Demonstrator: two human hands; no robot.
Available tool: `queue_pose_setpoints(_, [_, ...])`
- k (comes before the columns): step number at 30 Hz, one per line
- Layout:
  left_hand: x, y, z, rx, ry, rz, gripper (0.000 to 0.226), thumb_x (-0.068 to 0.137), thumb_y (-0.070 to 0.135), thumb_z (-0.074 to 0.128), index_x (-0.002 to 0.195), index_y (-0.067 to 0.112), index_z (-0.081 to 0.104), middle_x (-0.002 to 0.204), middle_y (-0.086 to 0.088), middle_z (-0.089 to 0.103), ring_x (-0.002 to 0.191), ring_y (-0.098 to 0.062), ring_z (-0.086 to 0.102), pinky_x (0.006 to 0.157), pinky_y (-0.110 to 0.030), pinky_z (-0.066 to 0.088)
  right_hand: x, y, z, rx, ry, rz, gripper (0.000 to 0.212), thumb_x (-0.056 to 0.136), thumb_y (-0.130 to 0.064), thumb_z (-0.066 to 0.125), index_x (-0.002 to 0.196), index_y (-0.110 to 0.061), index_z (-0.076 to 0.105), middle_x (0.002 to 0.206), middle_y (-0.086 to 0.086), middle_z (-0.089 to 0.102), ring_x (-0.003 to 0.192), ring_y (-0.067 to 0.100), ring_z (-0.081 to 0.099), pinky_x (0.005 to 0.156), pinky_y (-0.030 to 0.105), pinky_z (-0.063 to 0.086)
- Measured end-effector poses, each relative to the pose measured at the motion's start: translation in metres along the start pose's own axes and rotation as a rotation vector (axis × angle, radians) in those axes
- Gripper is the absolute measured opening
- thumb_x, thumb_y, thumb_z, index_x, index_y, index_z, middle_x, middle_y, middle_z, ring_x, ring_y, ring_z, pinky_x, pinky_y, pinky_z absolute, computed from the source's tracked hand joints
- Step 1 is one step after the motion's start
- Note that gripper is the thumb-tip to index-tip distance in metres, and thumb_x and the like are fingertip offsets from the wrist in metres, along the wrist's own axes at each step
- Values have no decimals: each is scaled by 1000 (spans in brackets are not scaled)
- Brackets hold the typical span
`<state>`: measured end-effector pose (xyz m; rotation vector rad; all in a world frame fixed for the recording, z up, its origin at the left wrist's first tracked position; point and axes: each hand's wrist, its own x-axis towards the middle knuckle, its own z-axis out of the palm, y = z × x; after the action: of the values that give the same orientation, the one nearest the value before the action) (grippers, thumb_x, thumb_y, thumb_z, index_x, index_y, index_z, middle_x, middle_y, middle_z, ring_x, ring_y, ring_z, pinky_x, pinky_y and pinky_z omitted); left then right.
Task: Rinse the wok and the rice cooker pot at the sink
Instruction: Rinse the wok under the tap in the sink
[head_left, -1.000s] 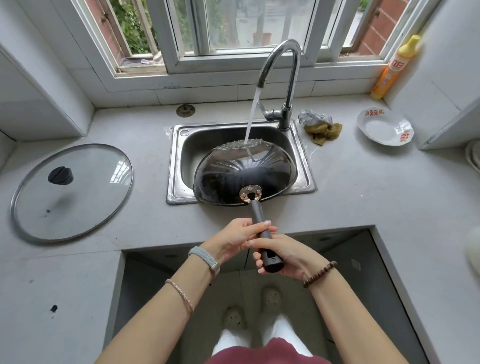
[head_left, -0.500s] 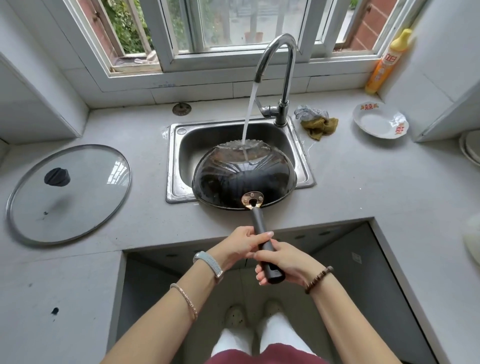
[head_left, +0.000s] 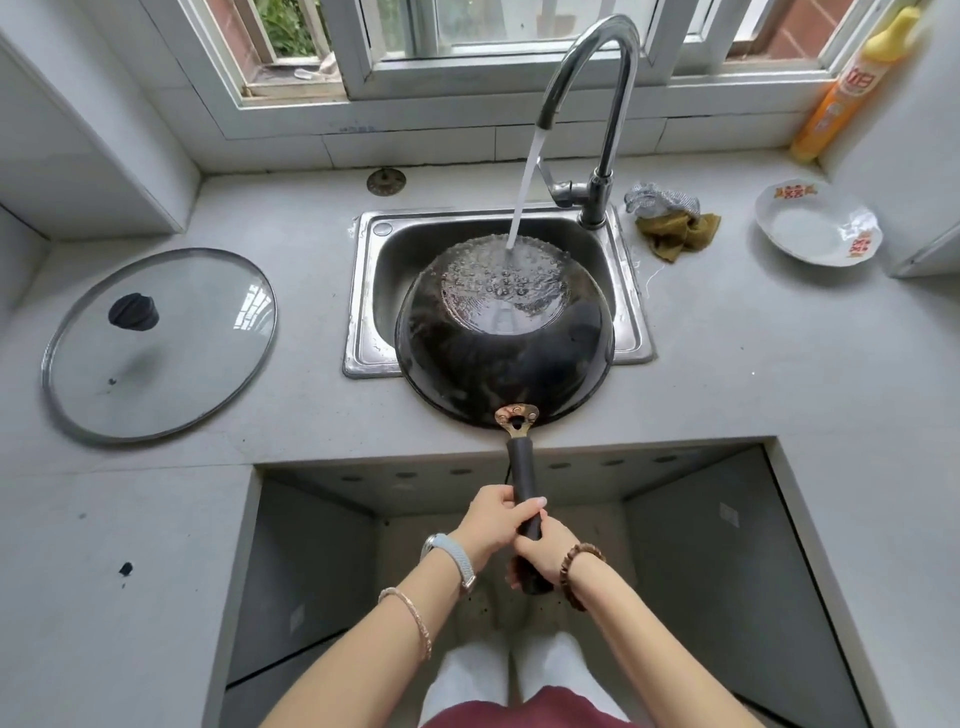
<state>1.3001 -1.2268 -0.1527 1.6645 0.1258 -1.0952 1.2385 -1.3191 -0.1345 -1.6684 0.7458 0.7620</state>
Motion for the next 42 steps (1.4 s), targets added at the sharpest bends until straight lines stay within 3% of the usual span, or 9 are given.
queue_pose_setpoints(4, [8, -8, 3, 74, 41, -3, 18, 87, 26, 71, 76, 13, 66, 73, -3, 69, 67, -12, 63, 64, -21, 47, 7, 2, 3, -168, 28, -32, 30, 94, -21, 45, 123, -16, 51, 74, -2, 64, 58, 9, 61, 51, 16, 48])
queue_pose_setpoints(8, [12, -11, 3, 70, 43, -20, 18, 87, 25, 71, 78, 10, 67, 78, -9, 69, 69, -14, 62, 66, -24, 47, 10, 5, 4, -174, 60, -14, 31, 94, -25, 48, 125, -19, 51, 79, -5, 62, 61, 3, 57, 47, 11, 40])
queue_pose_setpoints(16, [0, 2, 2, 18, 30, -46, 19, 88, 24, 70, 74, 13, 66, 58, 8, 66, 53, 0, 58, 51, -12, 41, 11, 6, 2, -122, 23, 16, 50, 80, -41, 49, 127, -22, 48, 89, 7, 72, 80, 23, 70, 81, 37, 57])
queue_pose_setpoints(20, [-10, 14, -1, -9, 16, -27, 18, 88, 29, 71, 80, 12, 70, 71, 3, 72, 60, 0, 63, 54, -11, 44, -9, -8, -6, 44, -30, -8, 30, 89, -22, 47, 117, -13, 42, 72, 12, 69, 61, 27, 68, 67, 38, 59])
queue_pose_setpoints(25, [-22, 32, -2, 3, 30, -8, 29, 89, 30, 69, 65, 15, 61, 40, 15, 52, 37, 5, 45, 42, -9, 33, -27, -24, -12, 112, -41, -56, 6, 92, -14, 45, 97, -16, 42, 65, 12, 66, 58, 29, 65, 62, 39, 59])
queue_pose_setpoints(28, [-26, 40, -4, -7, 31, 0, 26, 89, 34, 69, 75, 11, 67, 44, 14, 55, 39, 5, 47, 45, -9, 36, -38, -34, -16, 151, -43, -64, 7, 93, -11, 45, 91, -16, 41, 63, 11, 63, 50, 23, 63, 52, 31, 54])
queue_pose_setpoints(34, [-35, 57, -6, -68, 28, 18, 30, 90, 34, 67, 87, 5, 71, 45, 12, 58, 38, 4, 48, 44, -9, 38, -53, -55, -23, 219, -52, -54, 7, 95, -12, 48, 88, -10, 48, 63, 14, 60, 48, 22, 61, 52, 33, 57])
queue_pose_setpoints(39, [-39, 68, -8, -145, 40, 9, 43, 86, 38, 71, 101, -2, 72, 90, -16, 74, 65, -11, 65, 61, -22, 55, -59, -70, -28, 265, -45, -41, 10, 94, -10, 48, 86, -5, 48, 54, 10, 59, 44, 21, 58, 49, 32, 56])
queue_pose_setpoints(42, [-40, 71, -7, -144, 33, 6, 40, 87, 35, 70, 101, -2, 72, 82, -13, 71, 56, -8, 62, 51, -17, 49, -59, -73, -28, 257, -47, -17, 10, 95, -11, 49, 86, -6, 48, 50, 6, 59, 44, 21, 58, 50, 33, 57])
